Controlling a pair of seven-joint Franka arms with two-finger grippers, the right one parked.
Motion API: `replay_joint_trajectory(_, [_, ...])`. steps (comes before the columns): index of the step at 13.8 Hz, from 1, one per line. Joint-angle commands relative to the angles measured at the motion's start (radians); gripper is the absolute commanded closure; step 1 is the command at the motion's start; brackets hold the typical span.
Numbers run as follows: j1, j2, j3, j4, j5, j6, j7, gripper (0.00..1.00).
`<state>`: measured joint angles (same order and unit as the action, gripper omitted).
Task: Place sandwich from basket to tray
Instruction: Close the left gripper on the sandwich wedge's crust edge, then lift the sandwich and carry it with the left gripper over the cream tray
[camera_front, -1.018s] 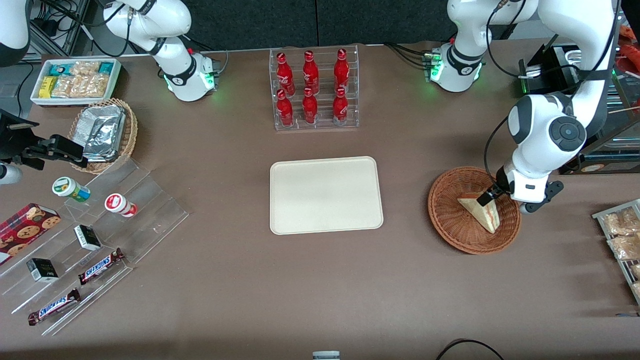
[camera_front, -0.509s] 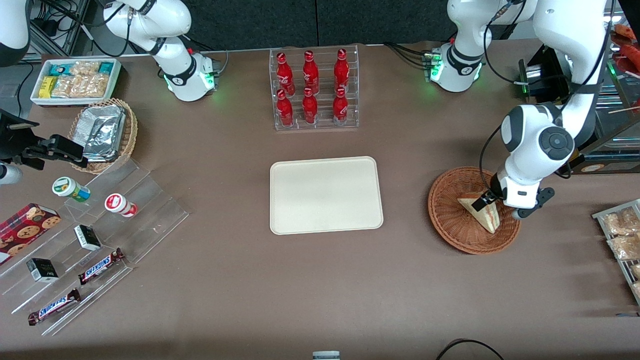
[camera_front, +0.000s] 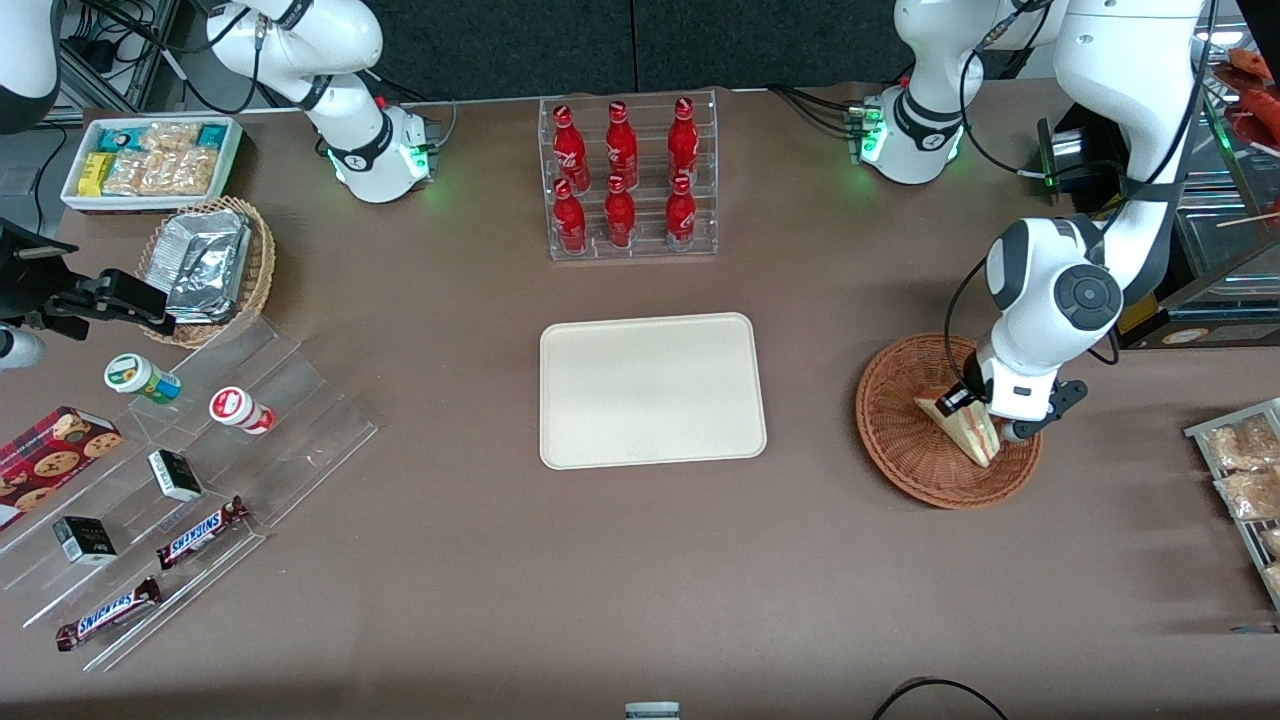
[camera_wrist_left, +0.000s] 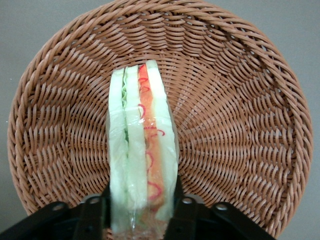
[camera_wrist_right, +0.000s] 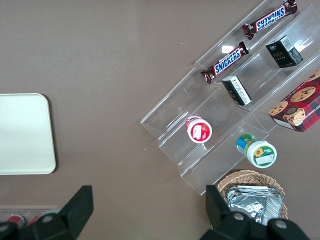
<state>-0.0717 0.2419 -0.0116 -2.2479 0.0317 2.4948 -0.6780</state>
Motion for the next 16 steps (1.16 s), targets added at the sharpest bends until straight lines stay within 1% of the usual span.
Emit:
replay_joint_trajectory(1, [-0.007,-0.019,0.002,0.01,0.016,-0.04,0.021,1.0])
replay_joint_trajectory(3, [-0.007,-0.056,0.002,0.065,0.016,-0.178,0.061,1.0])
replay_joint_trajectory(5, [-0.019,-0.099,-0.019,0.155,0.023,-0.363,0.092,1.0])
replay_joint_trajectory(7, [-0.039,-0.099,-0.06,0.291,0.028,-0.547,0.087,1.0])
replay_joint_trajectory(9, [-0.086,-0.079,-0.087,0.405,0.025,-0.663,0.075,1.0])
replay_joint_trajectory(11, [-0.152,-0.061,-0.091,0.456,0.019,-0.686,0.04,1.0])
replay_joint_trajectory(12, [-0.202,-0.043,-0.091,0.477,0.022,-0.682,0.002,1.0])
replay_joint_trajectory(14, [-0.302,0.023,-0.091,0.552,0.013,-0.68,-0.049,1.0])
replay_joint_trajectory(16, [-0.417,0.123,-0.091,0.661,0.007,-0.668,-0.165,1.0])
